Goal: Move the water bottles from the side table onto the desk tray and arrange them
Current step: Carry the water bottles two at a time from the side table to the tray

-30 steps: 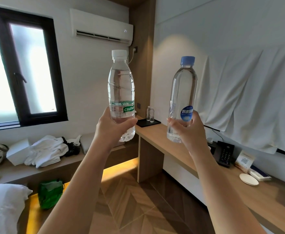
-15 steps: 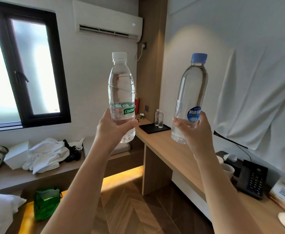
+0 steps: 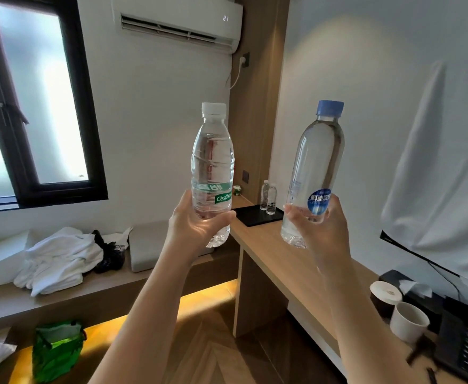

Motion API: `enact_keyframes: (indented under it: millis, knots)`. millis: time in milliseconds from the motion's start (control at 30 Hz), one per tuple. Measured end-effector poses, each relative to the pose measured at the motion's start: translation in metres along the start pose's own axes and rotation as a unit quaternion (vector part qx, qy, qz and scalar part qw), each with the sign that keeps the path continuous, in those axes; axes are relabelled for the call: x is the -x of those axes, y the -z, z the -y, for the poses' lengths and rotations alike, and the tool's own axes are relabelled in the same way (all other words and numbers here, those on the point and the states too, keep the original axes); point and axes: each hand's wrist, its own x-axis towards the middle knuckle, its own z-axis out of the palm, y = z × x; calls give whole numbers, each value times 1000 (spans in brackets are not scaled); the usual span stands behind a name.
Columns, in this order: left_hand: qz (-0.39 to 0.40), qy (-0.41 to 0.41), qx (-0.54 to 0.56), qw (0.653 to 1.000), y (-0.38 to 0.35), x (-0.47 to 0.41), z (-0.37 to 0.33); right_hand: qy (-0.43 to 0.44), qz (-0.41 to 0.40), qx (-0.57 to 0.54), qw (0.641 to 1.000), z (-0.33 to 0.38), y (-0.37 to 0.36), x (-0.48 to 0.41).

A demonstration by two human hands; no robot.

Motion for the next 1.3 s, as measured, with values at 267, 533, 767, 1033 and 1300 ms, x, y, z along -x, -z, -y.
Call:
enact_keyframes:
  millis: [267,533,767,1033,1300]
  knots:
    - [25,-16,-8,1000,1,-143,80,23,5,5,1000,-62,-96,-90]
    - [69,-40,2,997,-7,-265,144,24,-34,42,998,-114,-177,-163]
    - [90,-7,-1,996,-39,-331,201,-22,-57,79,995,-171,-209,-220]
    - [102,-3,-1,995,-96,-415,261,-69,-85,67,992,-251,-237,-303]
    - [102,7,-7,995,-176,-509,326,-122,-78,8,989,-330,-245,-392]
